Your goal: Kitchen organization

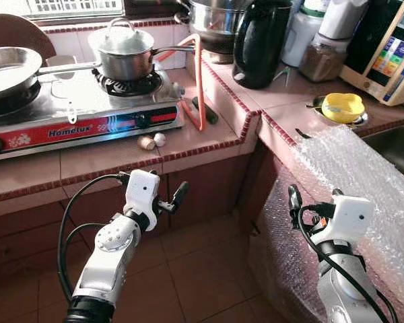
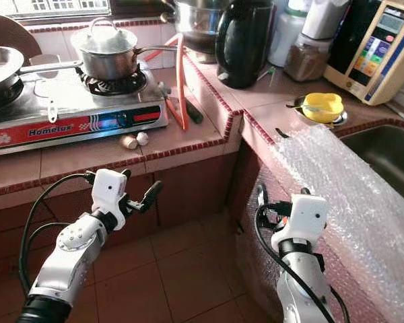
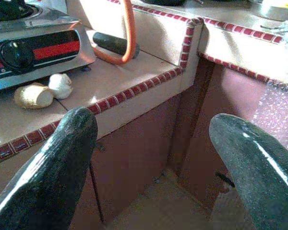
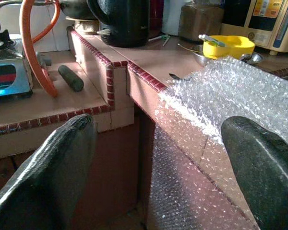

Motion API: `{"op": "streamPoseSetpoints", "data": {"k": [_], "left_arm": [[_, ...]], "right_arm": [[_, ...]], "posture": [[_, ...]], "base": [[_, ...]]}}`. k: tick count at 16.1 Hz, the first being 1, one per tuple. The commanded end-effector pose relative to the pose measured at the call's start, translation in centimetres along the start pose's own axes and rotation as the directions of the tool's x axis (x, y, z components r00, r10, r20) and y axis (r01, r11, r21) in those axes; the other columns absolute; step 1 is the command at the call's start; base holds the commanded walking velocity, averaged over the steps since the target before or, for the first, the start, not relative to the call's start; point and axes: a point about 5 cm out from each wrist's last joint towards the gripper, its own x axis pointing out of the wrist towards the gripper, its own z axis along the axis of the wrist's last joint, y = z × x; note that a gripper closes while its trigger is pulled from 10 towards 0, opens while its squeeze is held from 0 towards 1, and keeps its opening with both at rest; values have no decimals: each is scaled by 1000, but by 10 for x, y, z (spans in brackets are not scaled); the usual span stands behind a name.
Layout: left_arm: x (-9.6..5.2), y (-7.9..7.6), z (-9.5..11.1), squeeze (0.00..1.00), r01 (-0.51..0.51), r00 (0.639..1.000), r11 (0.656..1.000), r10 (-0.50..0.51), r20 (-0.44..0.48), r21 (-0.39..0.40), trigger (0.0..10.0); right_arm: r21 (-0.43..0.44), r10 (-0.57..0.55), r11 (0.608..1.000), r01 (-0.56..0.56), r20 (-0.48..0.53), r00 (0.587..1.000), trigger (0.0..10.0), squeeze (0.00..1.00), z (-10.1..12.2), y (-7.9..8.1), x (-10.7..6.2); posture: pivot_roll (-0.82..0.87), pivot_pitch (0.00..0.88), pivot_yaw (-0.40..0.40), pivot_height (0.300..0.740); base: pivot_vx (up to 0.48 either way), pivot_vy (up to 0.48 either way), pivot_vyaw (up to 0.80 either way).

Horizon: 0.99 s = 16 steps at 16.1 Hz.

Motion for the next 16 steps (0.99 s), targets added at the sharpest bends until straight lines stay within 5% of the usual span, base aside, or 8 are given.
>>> {"op": "streamPoseSetpoints", "data": {"k": [1, 6, 9, 16], "left_arm": [[5, -7, 0, 0, 27, 1000, 1000, -27, 8, 5, 10000], [10, -41, -11, 0, 126, 992, 992, -126, 2, -19, 10000], [15, -57, -20, 0, 189, 982, 982, -189, -4, 6, 10000], [21, -44, -21, 0, 167, 986, 983, -167, -5, 70, 10000]], "right_arm": [[-32, -14, 999, 15, 29, 999, 10000, 0, 7, -5, -5], [-91, -130, 987, 133, 33, 991, 10000, 0, 9, -33, -33], [-111, -154, 981, 158, 44, 987, 10000, 0, 11, -37, -33], [-108, -141, 984, 141, 15, 990, 10000, 0, 0, -22, -39]], "posture": [[87, 29, -25, 740], [-37, 0, 35, 740], [-95, 0, 43, 740], [-96, 0, 64, 740]], "base": [[0, 0, 0], [0, 0, 0], [0, 0, 0], [0, 0, 0]]}}
